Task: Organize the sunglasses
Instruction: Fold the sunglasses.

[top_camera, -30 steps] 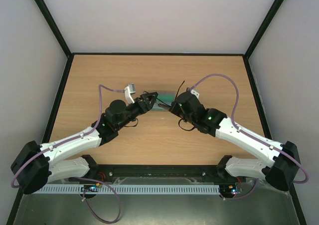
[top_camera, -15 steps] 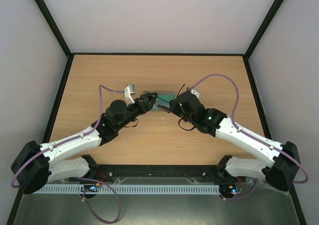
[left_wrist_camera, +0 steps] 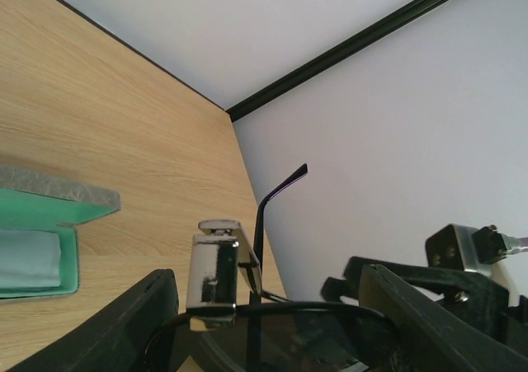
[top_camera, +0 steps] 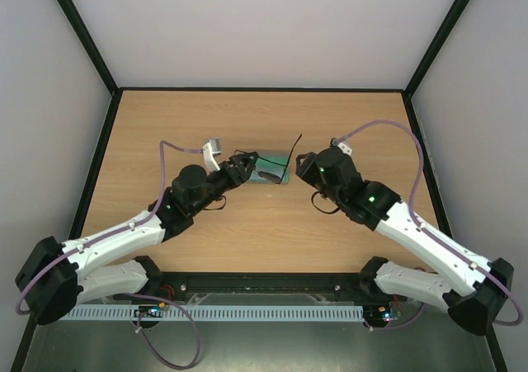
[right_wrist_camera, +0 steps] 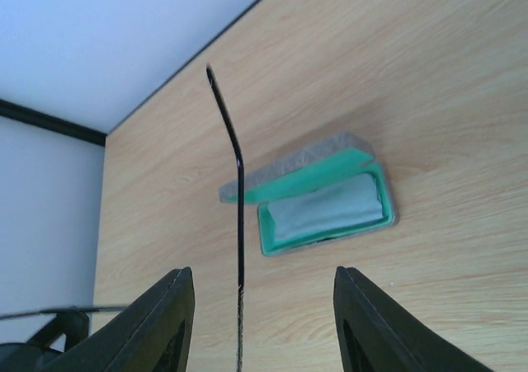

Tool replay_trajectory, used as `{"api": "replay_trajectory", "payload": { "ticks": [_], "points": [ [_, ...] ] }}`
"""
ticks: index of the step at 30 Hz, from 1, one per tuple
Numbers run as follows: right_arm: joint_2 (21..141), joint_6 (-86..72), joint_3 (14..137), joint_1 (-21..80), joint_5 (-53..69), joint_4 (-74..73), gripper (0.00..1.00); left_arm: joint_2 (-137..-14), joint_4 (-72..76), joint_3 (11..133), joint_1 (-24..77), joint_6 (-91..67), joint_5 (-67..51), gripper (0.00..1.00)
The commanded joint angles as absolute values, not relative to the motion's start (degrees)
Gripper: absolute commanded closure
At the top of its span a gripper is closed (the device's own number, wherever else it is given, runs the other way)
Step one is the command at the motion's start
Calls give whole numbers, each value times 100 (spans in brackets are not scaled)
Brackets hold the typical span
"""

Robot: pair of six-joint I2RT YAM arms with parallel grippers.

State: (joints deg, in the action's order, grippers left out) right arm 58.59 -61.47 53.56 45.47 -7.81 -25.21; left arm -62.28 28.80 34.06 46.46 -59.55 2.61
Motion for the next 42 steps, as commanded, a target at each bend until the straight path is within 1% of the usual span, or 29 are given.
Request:
{"api": "replay_trajectory", "payload": {
  "ticks": [1,6,10,11,17,21,30,35,42],
  "points": [
    [5400,-5956,5393,4268,-863,-2931,52,-6003,2810,3546,4565,-5771,237,38],
    [5206,-5843,5117,3856,-504,-2926,62,-5899,2597,3688,4476,-5632,-15,38],
    [5514,-5500,5073,3242,497,-2825,74,-5861,2321,3915,4392,-5420,-471,38],
    [5598,-5407,5085,3119,685,-2781,75,-5849,2215,3971,4376,-5376,-558,38],
    [6081,-5096,5424,3014,1350,-2612,80,-5787,1909,4091,4292,-5208,-887,38],
    [6287,-4981,5714,3012,1502,-2620,83,-5896,1846,4122,4267,-5156,-1040,38],
    [6940,-4701,6196,3048,2411,-2581,84,-6171,2127,4102,4241,-5218,-1359,38],
    [7250,-4570,6401,3502,2492,-2562,88,-6321,2235,4143,4238,-5238,-1442,38],
    [7642,-4350,6938,4154,2402,-2747,89,-6450,2265,4251,4232,-5200,-1577,38]
  ]
}}
